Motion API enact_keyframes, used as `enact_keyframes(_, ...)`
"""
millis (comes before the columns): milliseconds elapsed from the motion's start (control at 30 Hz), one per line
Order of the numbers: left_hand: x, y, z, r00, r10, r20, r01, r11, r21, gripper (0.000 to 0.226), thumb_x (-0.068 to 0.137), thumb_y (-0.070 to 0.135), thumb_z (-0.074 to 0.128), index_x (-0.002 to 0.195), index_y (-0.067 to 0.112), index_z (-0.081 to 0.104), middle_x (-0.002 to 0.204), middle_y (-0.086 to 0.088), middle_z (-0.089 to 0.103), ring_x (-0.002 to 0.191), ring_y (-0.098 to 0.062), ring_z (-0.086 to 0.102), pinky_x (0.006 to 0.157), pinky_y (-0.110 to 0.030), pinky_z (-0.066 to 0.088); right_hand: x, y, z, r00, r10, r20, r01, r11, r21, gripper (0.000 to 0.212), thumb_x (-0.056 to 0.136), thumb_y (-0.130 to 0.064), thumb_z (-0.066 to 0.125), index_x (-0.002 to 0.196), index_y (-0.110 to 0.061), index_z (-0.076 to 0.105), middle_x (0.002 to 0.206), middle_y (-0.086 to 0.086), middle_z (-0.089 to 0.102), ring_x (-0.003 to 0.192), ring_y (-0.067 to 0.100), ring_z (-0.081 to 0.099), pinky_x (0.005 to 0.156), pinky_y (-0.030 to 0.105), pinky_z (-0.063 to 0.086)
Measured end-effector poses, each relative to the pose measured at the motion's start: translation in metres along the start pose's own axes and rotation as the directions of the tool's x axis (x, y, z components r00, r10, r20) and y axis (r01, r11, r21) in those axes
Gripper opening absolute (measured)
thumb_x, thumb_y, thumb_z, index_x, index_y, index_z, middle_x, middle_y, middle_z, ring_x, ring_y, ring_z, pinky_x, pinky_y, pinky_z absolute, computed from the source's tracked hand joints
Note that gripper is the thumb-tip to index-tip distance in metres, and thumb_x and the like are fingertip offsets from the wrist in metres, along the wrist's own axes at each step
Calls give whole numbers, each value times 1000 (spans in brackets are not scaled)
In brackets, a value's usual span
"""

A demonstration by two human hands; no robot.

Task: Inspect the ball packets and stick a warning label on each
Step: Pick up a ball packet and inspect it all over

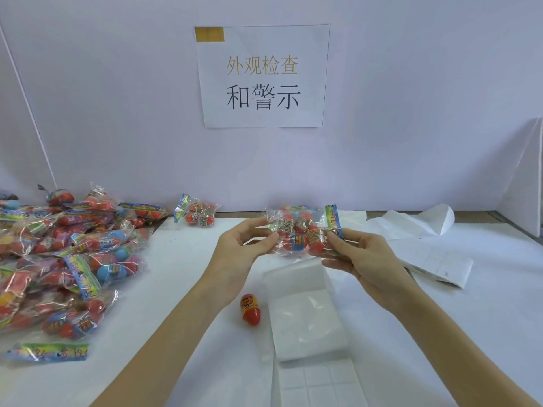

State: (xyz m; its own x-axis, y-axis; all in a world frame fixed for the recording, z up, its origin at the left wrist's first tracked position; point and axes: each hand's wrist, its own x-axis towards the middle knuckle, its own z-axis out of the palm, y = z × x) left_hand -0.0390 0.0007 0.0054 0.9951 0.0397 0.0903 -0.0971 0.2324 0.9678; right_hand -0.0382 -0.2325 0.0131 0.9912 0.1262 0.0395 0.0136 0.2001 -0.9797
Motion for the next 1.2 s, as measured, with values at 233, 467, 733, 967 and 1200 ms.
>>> enact_keyframes(233, -5, 1, 3, 998, 45, -46, -34, 975, 220, 14, 99, 19, 70, 101, 5, 70, 88, -8, 76, 69, -28, 73, 63, -30, 58, 0, 1, 1, 995, -99, -31, 92, 980, -176, 17, 103, -11, 62, 113, -8, 76, 98, 10, 81, 92, 26, 79, 66, 23, 60)
enact_keyframes(467, -9, 2, 9, 1000, -1, -1, 1, 997, 71, 12, 101, 11, 66, 97, 0, 64, 98, -17, 79, 86, -38, 78, 72, -36, 65, 3, -2, -6, 999, 31, 28, -35, 990, 138, 46, 98, -46, 61, 127, -12, 69, 116, 11, 78, 108, 25, 75, 88, 31, 56)
enact_keyframes(733, -12, -2, 16, 997, 12, 82, -15, 999, 34, 13, 101, 11, 65, 102, 0, 60, 104, -19, 79, 97, -37, 77, 85, -40, 64, -6, 10, 12, 997, -24, 71, 42, 961, -275, 32, 91, -29, 78, 121, -21, 69, 91, 7, 81, 89, 15, 77, 84, 31, 57)
enact_keyframes(967, -10, 3, 10, 1000, 7, -26, -3, 988, 154, 14, 96, 23, 74, 107, 15, 71, 116, -10, 75, 105, -26, 73, 83, -35, 63, -2, 1, 0, 990, -115, 79, 133, 951, -280, 27, 96, -16, 74, 119, -30, 70, 84, 6, 77, 90, 19, 76, 90, 40, 58)
enact_keyframes(1200, -10, 3, 13, 983, -9, 182, -22, 986, 168, 70, 80, 60, 79, 137, 31, 48, 126, -9, 70, 108, -22, 74, 91, -43, 61, -12, 10, 17, 820, -479, 313, 559, 559, -612, 32, 98, -10, 70, 122, -30, 72, 97, -12, 76, 94, 15, 70, 81, 24, 53)
